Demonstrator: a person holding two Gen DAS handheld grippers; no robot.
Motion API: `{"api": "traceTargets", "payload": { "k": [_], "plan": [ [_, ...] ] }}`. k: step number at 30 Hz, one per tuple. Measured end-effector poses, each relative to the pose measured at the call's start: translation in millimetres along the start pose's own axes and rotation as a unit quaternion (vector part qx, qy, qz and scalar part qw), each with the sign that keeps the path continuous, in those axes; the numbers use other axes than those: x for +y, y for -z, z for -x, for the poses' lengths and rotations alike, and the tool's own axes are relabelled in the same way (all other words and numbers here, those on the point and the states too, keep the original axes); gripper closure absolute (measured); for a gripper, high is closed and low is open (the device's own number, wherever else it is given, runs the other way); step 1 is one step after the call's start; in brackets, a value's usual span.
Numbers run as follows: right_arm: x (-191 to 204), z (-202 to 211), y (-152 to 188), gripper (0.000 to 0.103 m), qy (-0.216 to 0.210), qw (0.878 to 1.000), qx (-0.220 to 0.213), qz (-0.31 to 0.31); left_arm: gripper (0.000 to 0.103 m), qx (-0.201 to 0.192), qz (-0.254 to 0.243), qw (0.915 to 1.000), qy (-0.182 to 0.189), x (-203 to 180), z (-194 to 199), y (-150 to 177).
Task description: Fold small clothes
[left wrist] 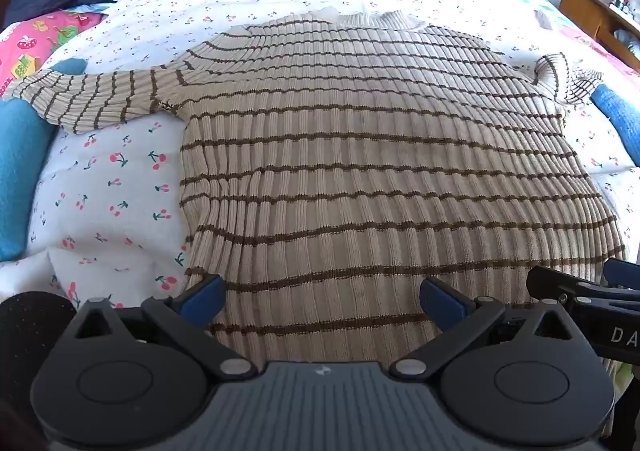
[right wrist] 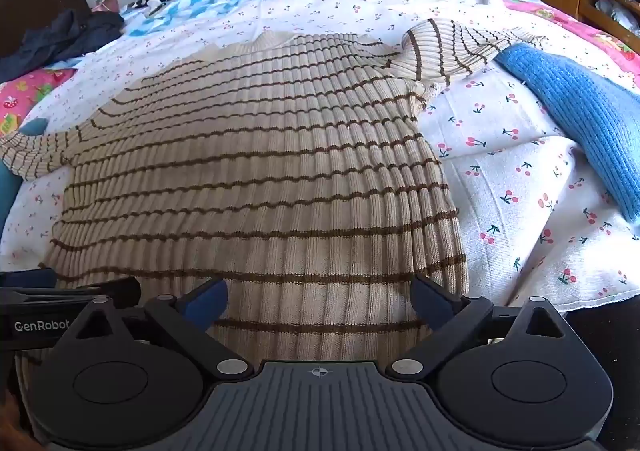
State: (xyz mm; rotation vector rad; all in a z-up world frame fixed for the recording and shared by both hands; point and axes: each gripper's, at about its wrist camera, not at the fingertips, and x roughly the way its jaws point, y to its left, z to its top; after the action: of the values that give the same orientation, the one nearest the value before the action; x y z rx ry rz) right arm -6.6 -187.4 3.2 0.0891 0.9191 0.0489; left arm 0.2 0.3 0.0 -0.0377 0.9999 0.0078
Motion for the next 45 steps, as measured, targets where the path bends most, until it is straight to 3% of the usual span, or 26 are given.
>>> {"api": "traceTargets", "payload": {
  "k": [14, 30, 45],
  "plan": [
    [2, -11, 4, 0.005, 0.014, 1.000, 0.020, 0.010, 0.000, 0.020, -0.013, 0.9997, -0.005, -4, -9, 5],
    [2, -17, 4, 0.004, 0.017, 0.999, 0.036, 0.013, 0.000, 0.052, 0.004, 0.9985, 0.018, 4, -20, 4],
    [2, -17, 5, 0.003, 0.015, 0.999, 0.039, 0.010, 0.000, 0.041, -0.001, 0.9991, 0.012, 4, -17, 5]
  ]
}}
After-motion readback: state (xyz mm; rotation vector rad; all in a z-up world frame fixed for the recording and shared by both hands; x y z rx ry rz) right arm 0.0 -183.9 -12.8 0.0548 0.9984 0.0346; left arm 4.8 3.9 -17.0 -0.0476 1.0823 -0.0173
